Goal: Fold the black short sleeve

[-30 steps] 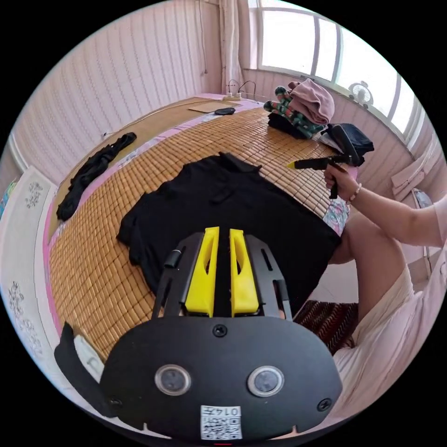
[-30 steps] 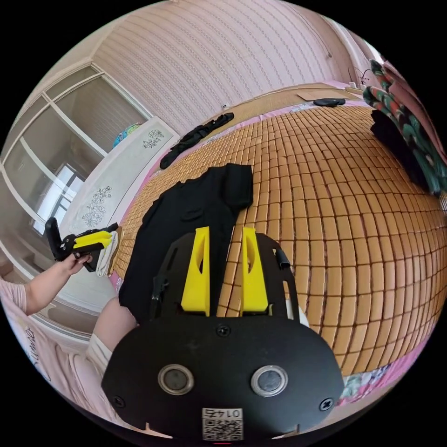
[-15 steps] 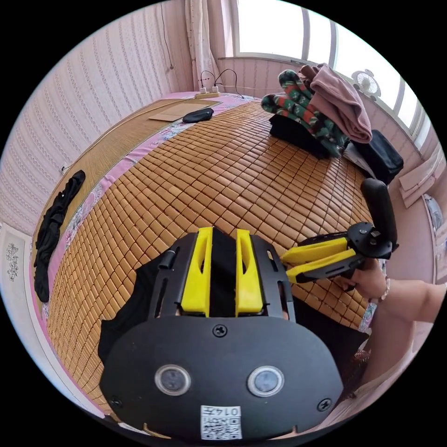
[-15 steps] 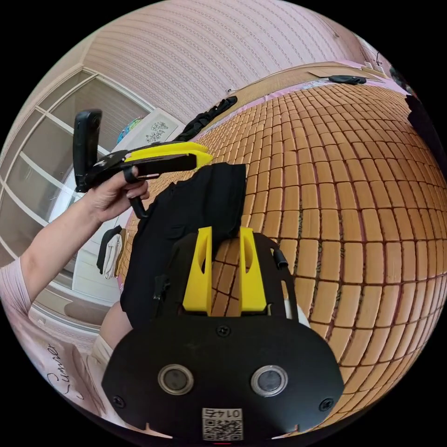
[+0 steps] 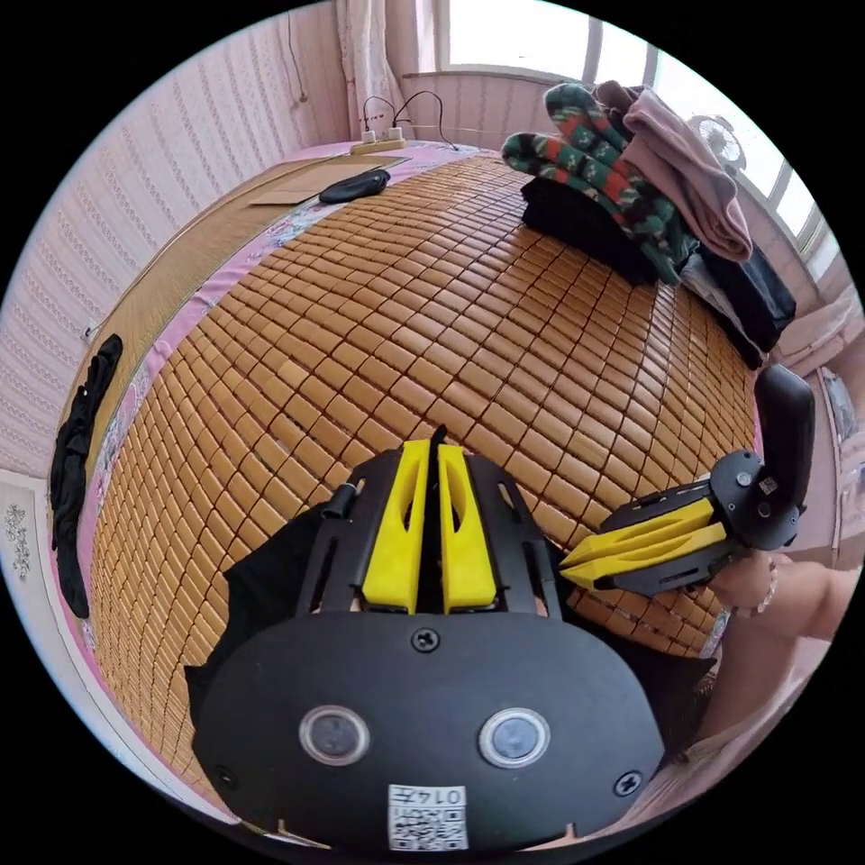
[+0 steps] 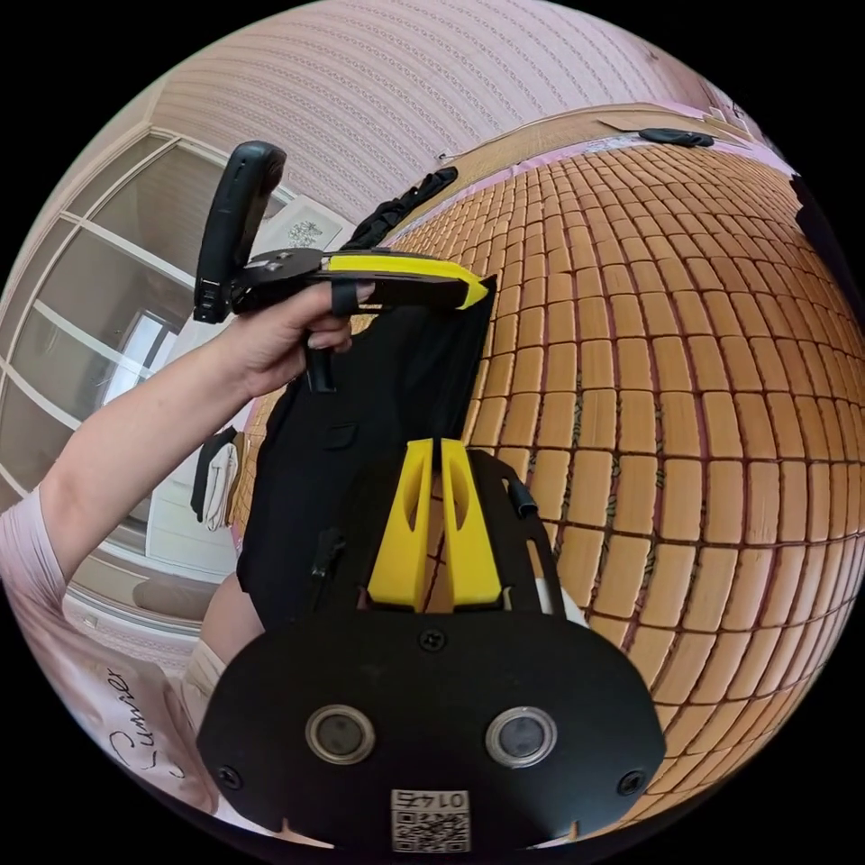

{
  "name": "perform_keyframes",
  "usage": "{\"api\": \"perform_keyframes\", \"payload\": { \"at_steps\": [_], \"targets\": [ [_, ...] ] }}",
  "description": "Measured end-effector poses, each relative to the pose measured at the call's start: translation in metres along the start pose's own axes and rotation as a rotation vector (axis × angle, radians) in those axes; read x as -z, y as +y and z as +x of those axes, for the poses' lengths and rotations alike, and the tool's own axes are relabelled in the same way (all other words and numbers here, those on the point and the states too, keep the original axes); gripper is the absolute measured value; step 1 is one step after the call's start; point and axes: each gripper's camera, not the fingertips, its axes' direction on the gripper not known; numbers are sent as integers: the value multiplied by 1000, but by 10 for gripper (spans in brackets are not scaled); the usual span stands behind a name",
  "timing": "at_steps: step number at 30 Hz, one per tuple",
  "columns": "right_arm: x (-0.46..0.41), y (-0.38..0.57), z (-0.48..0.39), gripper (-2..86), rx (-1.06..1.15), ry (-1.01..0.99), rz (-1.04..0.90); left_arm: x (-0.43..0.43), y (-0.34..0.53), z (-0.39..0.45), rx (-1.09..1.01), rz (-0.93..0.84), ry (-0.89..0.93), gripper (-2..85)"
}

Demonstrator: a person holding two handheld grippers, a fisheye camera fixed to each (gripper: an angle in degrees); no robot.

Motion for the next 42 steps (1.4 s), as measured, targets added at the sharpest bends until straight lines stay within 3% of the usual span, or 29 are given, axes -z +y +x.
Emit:
{"api": "perform_keyframes", "payload": {
  "at_steps": [2, 11, 15, 20, 25, 27, 32, 37, 42],
  "targets": [
    [2, -2, -6, 6, -13, -4, -4, -10, 2, 2, -5, -60, -45, 29],
    [15, -18, -42, 3, 37, 13, -112, 59, 40, -42, 171, 189, 72, 76],
    [32, -20, -59, -1, 33, 95, -85, 125, 125, -75, 240, 323, 45, 70],
    [37, -23, -120, 1, 173, 85, -54, 172, 269, -106, 397, 244, -167, 66],
    [-34, -51, -219, 4, 331, -19, -183, 185, 387, -130, 551, 130, -237, 57],
    [-89, -79, -274, 9, 391, -46, -304, 184, 420, -143, 626, 144, -228, 57],
    [-172, -132, -381, 39, 519, -30, -359, 180, 445, -172, 712, 224, -135, 66],
    [-225, -183, -415, 101, 361, 77, -282, 178, 441, -185, 611, 260, -172, 79],
    [-258, -204, -457, 18, 324, 105, -334, 167, 452, -214, 663, 133, -141, 44]
  ]
}}
